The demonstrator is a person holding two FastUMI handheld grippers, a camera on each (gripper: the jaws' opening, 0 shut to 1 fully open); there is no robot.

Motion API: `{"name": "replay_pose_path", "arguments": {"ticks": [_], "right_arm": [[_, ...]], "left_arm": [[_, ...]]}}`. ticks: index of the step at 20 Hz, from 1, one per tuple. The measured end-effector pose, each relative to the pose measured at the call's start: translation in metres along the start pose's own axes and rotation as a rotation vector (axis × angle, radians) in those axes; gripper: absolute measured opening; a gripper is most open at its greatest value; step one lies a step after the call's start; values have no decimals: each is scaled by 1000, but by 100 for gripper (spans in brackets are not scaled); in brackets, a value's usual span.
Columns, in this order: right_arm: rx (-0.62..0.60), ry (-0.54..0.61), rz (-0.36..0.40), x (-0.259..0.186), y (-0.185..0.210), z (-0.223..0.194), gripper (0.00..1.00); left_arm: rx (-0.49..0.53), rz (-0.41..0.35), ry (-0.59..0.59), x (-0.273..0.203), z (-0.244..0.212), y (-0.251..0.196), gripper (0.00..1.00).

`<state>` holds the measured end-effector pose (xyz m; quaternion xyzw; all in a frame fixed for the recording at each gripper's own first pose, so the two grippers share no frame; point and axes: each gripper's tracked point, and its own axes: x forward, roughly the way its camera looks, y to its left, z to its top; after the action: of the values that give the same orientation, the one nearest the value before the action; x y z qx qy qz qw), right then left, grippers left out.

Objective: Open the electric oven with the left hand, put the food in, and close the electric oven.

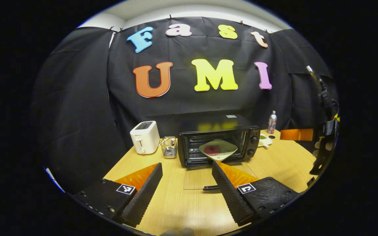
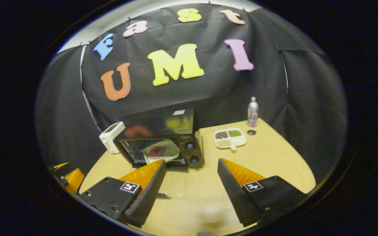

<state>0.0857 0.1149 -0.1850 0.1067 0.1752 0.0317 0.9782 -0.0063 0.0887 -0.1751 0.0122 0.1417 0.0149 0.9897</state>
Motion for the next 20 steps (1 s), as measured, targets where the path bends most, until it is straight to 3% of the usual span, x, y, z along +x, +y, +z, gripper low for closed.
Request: {"name": "replay_pose_path", "arguments": {"ticks": [6,7,12,18,19,20], "right_arm": [[-23,-32,-96,-64,-45,17,96],[-29,-34,-109,-71,-50,19,100],[-37,-25,-143,-102,-64,25,96],[-52,-20,-194,-129,-82,32,96],[-58,-19,-203,-133,-86,33,96],[-63,-18,-208,-137,-88,34,96]], "left_arm": [[-34,-69,62,8,-35,-34,97],[-36,-78,85,11,-46,-40,97],[-84,-138,214,28,-109,-78,97],[-42,-154,314,62,-167,-106,96],[-24,-145,325,68,-171,-107,100],[-22,-147,332,70,-175,-110,97]]}}
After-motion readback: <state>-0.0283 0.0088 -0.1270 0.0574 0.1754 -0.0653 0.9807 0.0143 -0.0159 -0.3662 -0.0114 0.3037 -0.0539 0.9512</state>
